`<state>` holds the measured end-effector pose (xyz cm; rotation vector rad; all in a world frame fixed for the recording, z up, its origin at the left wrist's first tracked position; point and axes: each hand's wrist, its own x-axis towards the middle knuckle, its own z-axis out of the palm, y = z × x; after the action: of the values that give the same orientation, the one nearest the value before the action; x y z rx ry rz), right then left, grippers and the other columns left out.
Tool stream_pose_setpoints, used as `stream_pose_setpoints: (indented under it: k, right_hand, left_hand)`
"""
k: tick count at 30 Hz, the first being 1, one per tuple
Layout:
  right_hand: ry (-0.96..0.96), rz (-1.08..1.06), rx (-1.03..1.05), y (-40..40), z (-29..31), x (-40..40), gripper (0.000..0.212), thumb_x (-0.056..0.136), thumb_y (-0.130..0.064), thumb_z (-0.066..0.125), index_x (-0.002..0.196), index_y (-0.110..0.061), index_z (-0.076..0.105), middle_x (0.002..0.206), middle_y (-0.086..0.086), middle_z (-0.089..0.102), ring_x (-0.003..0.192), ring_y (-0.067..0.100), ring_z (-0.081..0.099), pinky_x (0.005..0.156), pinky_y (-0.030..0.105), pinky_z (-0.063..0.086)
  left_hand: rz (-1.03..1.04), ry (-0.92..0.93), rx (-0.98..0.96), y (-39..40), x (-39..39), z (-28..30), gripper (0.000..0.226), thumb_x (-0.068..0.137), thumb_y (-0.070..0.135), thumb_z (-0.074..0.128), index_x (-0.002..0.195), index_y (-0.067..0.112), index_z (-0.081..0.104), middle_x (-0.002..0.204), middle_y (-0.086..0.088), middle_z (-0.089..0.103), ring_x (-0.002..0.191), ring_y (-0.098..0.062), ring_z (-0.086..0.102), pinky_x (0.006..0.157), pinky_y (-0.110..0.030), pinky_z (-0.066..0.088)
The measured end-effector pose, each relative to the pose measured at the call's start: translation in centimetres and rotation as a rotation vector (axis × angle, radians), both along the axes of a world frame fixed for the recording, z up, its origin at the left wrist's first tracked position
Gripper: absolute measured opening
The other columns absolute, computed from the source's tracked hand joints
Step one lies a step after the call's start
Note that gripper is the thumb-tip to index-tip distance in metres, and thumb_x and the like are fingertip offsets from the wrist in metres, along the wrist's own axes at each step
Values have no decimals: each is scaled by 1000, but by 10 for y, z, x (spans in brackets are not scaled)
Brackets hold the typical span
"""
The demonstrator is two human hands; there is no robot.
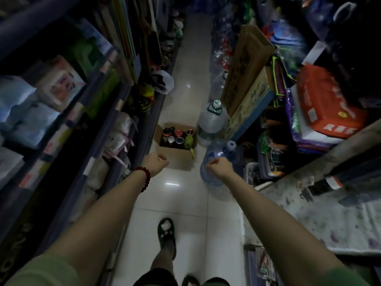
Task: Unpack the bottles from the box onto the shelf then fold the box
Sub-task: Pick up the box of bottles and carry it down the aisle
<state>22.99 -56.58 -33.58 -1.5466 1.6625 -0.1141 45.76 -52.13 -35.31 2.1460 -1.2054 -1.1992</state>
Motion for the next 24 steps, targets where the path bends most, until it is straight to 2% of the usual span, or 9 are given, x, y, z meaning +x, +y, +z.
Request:
stream_pose_setpoints:
  k: [2,4,6,9,12,14,17,21,24]
  right_hand:
    - [10,-3,10,-27,-3,12,18,91,-15,54,79,-7,65,73,3,57,70,16,52,61,22,38]
    - [24,-27,18,-55,-5,24,31,91,-12,53,61,-10,53,61,0,49,60,13,46,55,24,35]
    - [35,-66,14,-79,-5,35,39,91,-11,51,54,-15,44,58,-2,45,56,9,41,64,26,34]
    - [15,-99,24,-118,-5,49,28,91,-11,53,65,-2,61,68,12,61,73,26,58,69,35,40]
    - [-20,-129,13,-156,-6,61,30,89,-12,58,97,15,66,102,32,67,101,43,61,85,45,49]
    - [-32,-152,5,-182,-11,65,30,89,-16,61,97,13,67,98,30,68,90,38,63,82,42,50]
    - [-37,-178,53,-222,-22,72,26,89,-18,61,86,7,67,77,17,59,75,21,51,69,30,41]
    - [-39,-174,88,-280,-46,85,25,87,-17,62,79,7,65,78,28,63,71,20,50,70,39,48]
    - [4,-111,128,-319,-70,96,14,88,-15,60,78,-6,60,76,15,59,74,22,54,70,33,44]
  left_hand:
    - [-8,4,-4,-33,12,1,29,88,23,60,112,7,62,114,-15,63,100,-28,60,82,-32,48]
    - [-33,7,0,-64,23,3,28,89,22,59,113,7,61,111,-14,62,94,-24,58,77,-29,46]
    - [-64,-1,-10,-93,31,7,26,89,19,60,111,5,63,106,-12,63,99,-27,60,77,-29,46]
    - [-97,-60,-21,-139,47,10,23,87,17,61,105,4,66,105,-14,67,106,-30,61,82,-30,46]
    - [-128,-93,-12,-185,61,8,26,87,21,63,107,7,66,115,-12,67,110,-28,60,90,-30,45]
    - [-138,-92,-10,-214,68,4,27,86,23,63,108,7,66,115,-12,66,110,-26,60,89,-29,45]
    - [-130,-76,18,-253,77,-9,27,86,22,63,108,8,66,113,-11,66,107,-26,61,84,-27,45]
    - [-82,-63,65,-300,91,-35,22,83,19,66,102,8,68,108,-10,68,106,-26,62,85,-28,46]
    - [-63,-51,97,-330,103,-59,21,79,16,70,98,7,68,102,-9,69,102,-24,63,79,-24,43]
